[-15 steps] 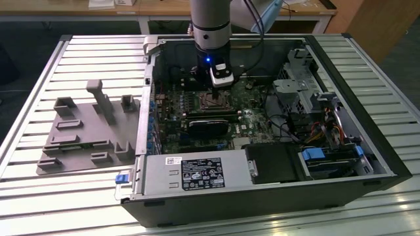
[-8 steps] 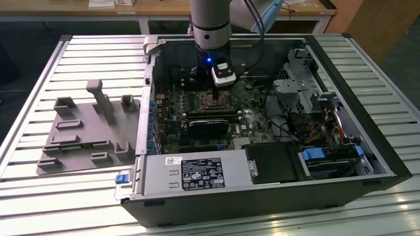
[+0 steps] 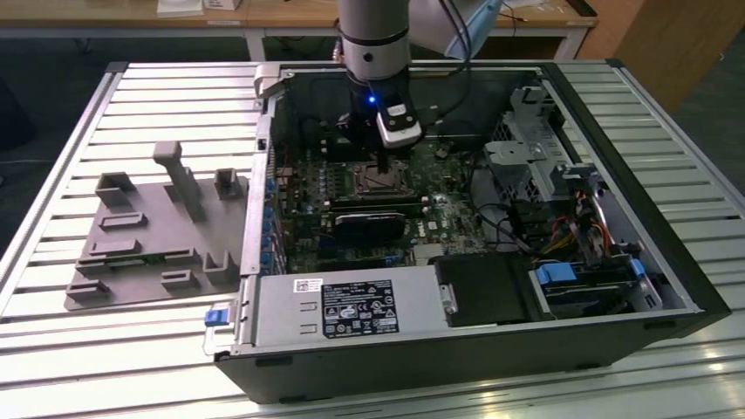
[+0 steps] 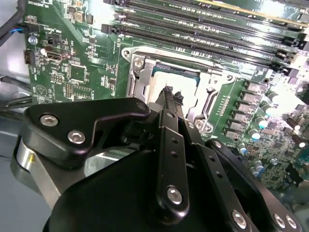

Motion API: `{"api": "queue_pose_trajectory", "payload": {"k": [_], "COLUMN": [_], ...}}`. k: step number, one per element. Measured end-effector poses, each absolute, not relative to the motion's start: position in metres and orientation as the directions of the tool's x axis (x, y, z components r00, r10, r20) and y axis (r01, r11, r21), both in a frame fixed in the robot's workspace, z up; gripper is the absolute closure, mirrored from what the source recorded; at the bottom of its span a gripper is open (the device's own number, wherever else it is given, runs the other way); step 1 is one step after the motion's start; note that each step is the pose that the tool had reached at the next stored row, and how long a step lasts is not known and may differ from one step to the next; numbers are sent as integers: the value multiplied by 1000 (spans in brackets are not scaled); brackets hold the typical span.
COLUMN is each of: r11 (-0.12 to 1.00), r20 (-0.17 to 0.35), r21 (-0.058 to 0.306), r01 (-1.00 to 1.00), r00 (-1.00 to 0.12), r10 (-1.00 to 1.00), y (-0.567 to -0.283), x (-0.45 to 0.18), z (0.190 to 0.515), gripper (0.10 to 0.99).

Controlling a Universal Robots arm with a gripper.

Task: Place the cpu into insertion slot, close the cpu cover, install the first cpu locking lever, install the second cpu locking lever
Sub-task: 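Install the first cpu locking lever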

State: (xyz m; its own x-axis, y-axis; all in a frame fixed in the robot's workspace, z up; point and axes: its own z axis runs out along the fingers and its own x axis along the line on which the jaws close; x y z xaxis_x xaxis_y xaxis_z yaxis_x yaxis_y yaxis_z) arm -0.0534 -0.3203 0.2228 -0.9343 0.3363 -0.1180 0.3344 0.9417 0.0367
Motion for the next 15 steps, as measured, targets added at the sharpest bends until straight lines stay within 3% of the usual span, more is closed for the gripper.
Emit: {"api": "queue_pose_trajectory", "payload": {"k": [12, 15], "r11": [943, 943], "r20": [-116, -81], "r21": [40, 28], "r01": [332, 333], "r00": [-935, -939], "r10": [334, 334], "y": [-320, -321], "x": [-53, -50], "z": [229, 229], "gripper": [984, 984]}}
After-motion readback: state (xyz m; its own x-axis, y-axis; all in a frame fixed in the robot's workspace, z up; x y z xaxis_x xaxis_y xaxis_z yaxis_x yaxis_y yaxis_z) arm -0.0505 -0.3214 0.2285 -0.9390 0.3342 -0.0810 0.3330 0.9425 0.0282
